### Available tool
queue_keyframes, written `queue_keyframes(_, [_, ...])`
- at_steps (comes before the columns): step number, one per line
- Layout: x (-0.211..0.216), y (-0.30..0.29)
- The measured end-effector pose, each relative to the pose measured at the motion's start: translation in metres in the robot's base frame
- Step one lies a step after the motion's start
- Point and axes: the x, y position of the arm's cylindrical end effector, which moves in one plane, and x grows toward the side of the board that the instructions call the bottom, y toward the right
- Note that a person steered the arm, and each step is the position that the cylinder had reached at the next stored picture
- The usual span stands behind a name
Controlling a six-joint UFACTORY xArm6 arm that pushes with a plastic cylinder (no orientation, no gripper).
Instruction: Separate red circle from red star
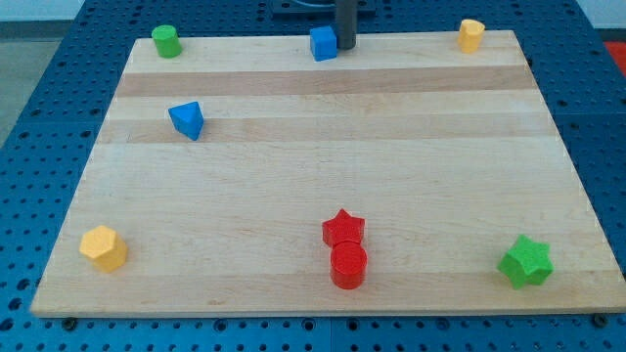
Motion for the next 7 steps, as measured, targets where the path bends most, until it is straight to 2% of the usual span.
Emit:
queue_keyframes(1, [0.005, 0.0])
queue_keyframes(3, [0.06, -0.001])
queue_keyframes(7, [0.196, -0.12])
